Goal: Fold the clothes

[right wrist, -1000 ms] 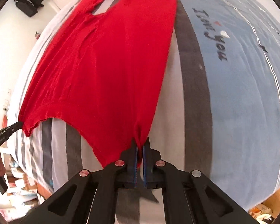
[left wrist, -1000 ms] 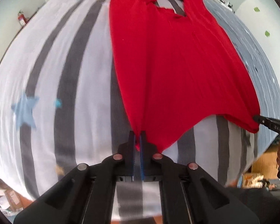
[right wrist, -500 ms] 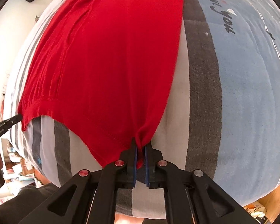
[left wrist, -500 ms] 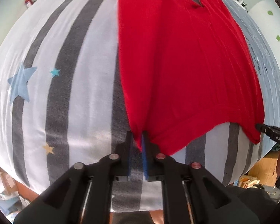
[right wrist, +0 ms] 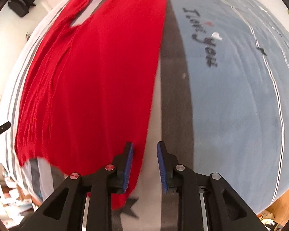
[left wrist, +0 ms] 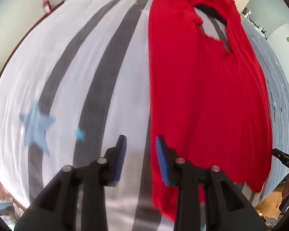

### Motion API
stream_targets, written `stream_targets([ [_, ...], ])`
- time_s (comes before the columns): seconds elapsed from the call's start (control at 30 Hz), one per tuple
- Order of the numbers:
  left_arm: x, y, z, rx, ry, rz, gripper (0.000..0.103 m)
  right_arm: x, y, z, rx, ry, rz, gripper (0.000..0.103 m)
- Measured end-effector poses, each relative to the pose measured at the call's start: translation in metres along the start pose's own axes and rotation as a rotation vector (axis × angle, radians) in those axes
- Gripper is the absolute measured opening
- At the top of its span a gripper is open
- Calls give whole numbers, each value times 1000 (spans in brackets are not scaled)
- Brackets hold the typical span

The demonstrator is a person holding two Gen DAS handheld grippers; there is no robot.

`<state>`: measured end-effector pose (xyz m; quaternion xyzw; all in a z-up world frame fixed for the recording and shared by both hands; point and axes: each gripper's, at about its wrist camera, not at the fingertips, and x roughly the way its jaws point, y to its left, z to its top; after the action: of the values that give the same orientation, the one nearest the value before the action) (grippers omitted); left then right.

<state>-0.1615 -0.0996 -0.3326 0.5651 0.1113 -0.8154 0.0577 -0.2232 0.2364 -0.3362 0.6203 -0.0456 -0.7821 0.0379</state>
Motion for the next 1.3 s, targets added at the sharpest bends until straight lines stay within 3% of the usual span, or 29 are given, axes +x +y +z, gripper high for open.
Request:
stream_targets([
  [0.07, 7, 10, 45, -6, -19, -12, 37, 7, -7, 19, 17, -29, -16, 23],
  [0.13, 11, 9, 53, -12, -27, -16, 41, 13, -15, 38, 33, -59, -32, 23],
  [0.23, 37, 12, 104, -41, -24, -44, 42, 18, -9, 55, 83, -87, -30, 23],
  [0.3, 38, 6, 102, -37, -27, -40, 42, 22, -7, 66, 108, -98, -24, 23],
  [0.47, -6, 31, 49, -21, -7, -77, 42, 25, -2, 69, 103, -98, -4, 29],
  [0.57, 1, 19, 38, 0, 29, -84, 42, 23, 2, 55, 62, -69, 8, 33],
  [0.83, -15, 28, -56, -26, 189, -96, 46, 22, -8, -48, 50, 92, 52, 33],
  [0.93, -16, 26, -73, -25, 211, -102, 56, 24, -4, -74, 58, 135, 81, 36],
  [1.17, -10, 20, -84, -11, 203, -123, 57, 32, 5, -83, 84, 120, 107, 42],
  [1.2, -11, 16, -86, 18, 198, -125, 56, 32, 7, -83, 85, 118, 114, 42],
  [1.3, -10, 4, -90, 90, 192, -124, 36, 36, 15, -83, 63, 114, 124, 42],
])
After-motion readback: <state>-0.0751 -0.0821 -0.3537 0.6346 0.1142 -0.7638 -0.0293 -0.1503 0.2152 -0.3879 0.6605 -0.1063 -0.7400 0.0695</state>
